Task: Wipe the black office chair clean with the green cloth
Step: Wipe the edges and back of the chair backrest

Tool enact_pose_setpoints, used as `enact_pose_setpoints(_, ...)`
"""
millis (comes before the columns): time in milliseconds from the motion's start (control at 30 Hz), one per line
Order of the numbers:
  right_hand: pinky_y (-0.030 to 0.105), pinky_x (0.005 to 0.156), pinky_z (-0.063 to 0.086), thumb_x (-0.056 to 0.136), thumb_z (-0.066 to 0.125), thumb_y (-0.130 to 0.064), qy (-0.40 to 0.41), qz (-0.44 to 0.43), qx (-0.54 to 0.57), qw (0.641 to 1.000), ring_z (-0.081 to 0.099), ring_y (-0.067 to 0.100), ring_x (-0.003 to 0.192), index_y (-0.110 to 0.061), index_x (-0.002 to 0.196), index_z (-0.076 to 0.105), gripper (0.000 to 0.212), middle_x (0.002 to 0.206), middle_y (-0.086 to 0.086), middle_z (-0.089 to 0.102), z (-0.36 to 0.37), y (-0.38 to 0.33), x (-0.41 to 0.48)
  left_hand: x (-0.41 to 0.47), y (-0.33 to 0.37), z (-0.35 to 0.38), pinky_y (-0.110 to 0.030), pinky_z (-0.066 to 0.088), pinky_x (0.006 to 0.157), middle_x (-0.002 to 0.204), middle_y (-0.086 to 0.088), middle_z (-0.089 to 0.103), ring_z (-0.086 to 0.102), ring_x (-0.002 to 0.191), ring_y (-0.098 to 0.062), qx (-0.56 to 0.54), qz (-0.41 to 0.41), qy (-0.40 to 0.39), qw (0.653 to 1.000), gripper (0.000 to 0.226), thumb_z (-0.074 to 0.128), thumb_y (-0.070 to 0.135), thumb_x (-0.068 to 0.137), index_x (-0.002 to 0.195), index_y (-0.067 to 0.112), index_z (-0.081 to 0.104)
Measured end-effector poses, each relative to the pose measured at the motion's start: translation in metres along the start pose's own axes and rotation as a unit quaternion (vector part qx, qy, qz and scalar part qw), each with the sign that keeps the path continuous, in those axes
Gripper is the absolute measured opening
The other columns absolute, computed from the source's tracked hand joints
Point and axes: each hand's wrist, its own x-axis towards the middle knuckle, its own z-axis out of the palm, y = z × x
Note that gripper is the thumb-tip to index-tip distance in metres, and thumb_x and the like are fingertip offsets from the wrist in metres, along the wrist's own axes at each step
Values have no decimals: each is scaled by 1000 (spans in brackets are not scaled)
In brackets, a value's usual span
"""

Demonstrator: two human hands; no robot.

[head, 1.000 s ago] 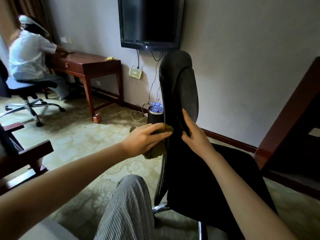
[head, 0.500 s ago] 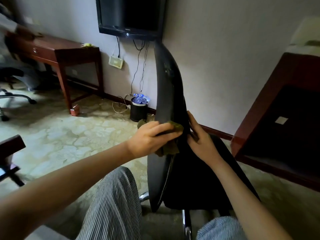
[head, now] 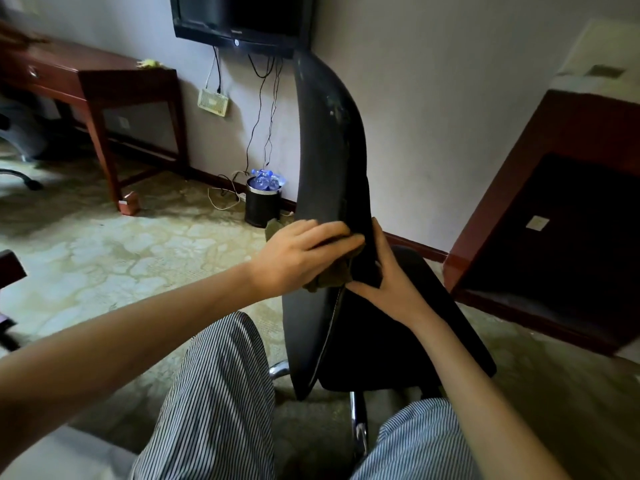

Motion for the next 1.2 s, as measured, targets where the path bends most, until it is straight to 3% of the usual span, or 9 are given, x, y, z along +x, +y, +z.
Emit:
enact_pose_setpoints(133,32,113,26,85,66,-11,0,25,-41,999,23,11,140,-60,127,-4,96,156,-6,16,-3,-2,1,-29,9,20,-30,45,64,114,-4,45,48,73,-18,8,27,-21,999,39,56,5,87,125,10,49)
enact_pose_setpoints(367,32,113,21,84,69,-19,7,20,-70,997,17,12,142,-60,128,-7,96,157,-11,6,0,3,6,-47,16,26,-31,49,64,116,-3,46,49,74,-16,-12,12,-33,999,39,54,6,89,126,11,47)
enact_pose_setpoints(533,41,116,22,83,67,-8,7,6,-36,999,17,13,143,-61,127,-3,98,158,-8,9,3,7,9,-7,-2,2,-30,46,70,111,-6,47,53,77,-21,-4,-17,39,999,27,49,11,94,121,8,49)
enact_pose_setpoints(733,38,117,19,88,62,-7,3,-5,-77,997,10,9,144,-51,140,-4,94,159,-10,2,3,17,17,-38,5,15,-30,44,64,113,-5,45,47,76,-19,-3,-7,-47,999,32,47,10,93,124,9,47)
enact_pose_setpoints(833,32,115,17,90,59,-8,7,-3,-85,996,6,8,144,-54,135,-4,89,158,-12,-5,2,18,19,-69,11,28,-28,44,66,116,-4,44,44,78,-16,-5,-16,-101,995,38,47,10,90,128,9,43)
enact_pose_setpoints(933,36,116,18,90,58,-8,-3,11,-98,995,5,10,144,-54,133,-4,88,158,-11,-7,1,23,21,-83,10,33,-27,45,66,117,-2,44,44,79,-13,11,-9,-115,993,38,46,11,90,127,10,44)
enact_pose_setpoints(1000,40,117,19,89,61,-9,-7,7,-82,997,8,9,143,-55,134,-4,91,158,-10,-1,4,26,23,-76,4,27,-26,44,67,115,-2,45,44,79,-13,24,6,-95,995,32,42,12,94,126,10,45)
enact_pose_setpoints(1133,49,115,22,89,61,-11,24,2,-36,999,12,13,144,-53,140,2,89,158,-9,9,16,30,28,-38,-7,8,-30,47,67,112,-4,46,51,79,-19,-2,-63,12,998,27,45,14,95,122,10,48)
enact_pose_setpoints(1200,51,114,24,89,61,-13,44,6,-7,999,16,15,144,-56,138,5,87,157,-6,13,19,33,27,-32,-8,10,-32,49,65,113,-4,46,53,78,-21,2,-47,4,999,27,45,14,96,122,10,49)
